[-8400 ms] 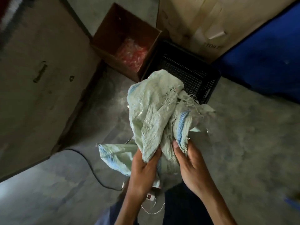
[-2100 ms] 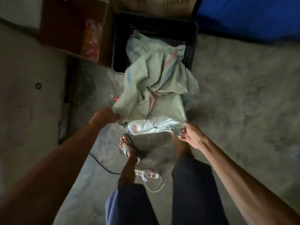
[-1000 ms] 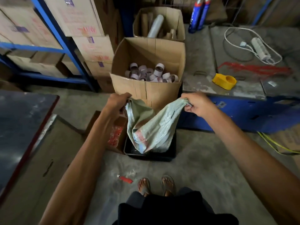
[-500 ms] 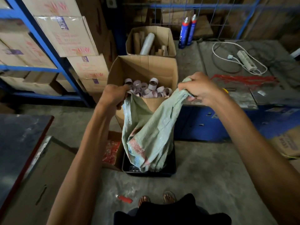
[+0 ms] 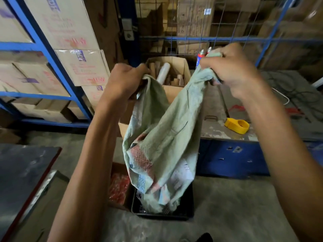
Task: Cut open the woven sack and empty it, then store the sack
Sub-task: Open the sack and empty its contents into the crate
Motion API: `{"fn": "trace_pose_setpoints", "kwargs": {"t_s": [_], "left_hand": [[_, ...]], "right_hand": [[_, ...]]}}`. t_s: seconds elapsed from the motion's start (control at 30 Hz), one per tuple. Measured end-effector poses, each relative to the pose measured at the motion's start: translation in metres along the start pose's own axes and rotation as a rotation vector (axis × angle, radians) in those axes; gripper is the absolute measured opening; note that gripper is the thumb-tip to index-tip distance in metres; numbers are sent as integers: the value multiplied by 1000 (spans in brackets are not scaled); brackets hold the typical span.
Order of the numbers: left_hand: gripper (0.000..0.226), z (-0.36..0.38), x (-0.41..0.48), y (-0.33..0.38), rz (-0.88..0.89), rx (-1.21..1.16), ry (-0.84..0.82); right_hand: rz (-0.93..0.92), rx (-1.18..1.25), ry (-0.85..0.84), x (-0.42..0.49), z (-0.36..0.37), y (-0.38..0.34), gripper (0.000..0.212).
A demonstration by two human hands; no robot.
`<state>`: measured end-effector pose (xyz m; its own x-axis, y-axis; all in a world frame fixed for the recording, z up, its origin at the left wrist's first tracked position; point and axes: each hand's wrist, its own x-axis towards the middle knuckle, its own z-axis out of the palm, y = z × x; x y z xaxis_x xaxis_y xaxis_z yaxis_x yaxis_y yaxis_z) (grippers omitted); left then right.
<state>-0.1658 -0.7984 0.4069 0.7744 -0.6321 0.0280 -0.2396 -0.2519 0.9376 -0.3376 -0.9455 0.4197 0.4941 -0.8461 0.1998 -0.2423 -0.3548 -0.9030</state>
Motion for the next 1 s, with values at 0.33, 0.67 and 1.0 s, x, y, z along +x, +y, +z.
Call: {"fn": "trace_pose_setpoints", "kwargs": {"t_s": [0.33,0.67,1.0], "left_hand": [[35,-22,7,77,303,-55,67],[57,-16,32,74,3,1091,-345],[37,-15,54,55,589,953,-460]], "right_hand": [[-337,-223,127,20,-32,-56,25],[-230,-962,-330,39,-26,-59,29],[-277,-899,-270,34,-8,-36,15]]}}
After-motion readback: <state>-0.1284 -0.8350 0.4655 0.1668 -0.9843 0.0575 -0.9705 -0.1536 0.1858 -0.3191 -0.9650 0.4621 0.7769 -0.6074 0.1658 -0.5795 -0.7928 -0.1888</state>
